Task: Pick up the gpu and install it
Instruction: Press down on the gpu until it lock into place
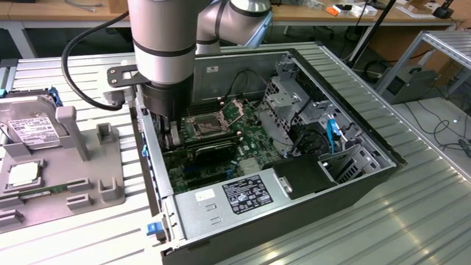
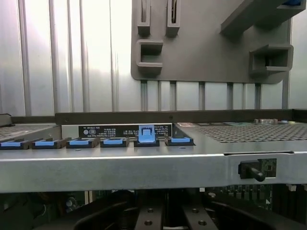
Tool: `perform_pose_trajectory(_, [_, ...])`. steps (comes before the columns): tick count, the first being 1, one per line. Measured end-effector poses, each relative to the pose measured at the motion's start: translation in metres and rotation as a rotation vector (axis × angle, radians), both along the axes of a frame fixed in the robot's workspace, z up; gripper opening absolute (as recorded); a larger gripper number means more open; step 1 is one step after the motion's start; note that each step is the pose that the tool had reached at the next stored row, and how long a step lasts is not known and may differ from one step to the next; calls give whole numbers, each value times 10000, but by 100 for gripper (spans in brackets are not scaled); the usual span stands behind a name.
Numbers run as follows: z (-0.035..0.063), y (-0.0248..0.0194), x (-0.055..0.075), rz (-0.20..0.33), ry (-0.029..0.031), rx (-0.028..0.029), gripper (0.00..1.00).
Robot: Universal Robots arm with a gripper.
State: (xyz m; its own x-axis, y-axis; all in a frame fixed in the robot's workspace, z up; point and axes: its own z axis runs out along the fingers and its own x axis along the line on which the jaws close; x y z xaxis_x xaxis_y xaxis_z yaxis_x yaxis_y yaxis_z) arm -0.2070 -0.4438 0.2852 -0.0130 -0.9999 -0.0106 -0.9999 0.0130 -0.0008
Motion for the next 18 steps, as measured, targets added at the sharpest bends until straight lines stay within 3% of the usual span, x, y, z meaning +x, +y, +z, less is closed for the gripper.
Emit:
perform_pose_trajectory(2, [-1,32,2,0,0,-7,11])
perform_pose_trajectory(3, [-1,78,2,1,0,-12,11])
perform_pose_trajectory(7, [-1,166,-14,0,-1,-11,11])
perform_pose_trajectory(12, [-1,172,-70,0,-1,-12,11])
perform_pose_trajectory(18, [-1,123,-78,1,0,-12,11])
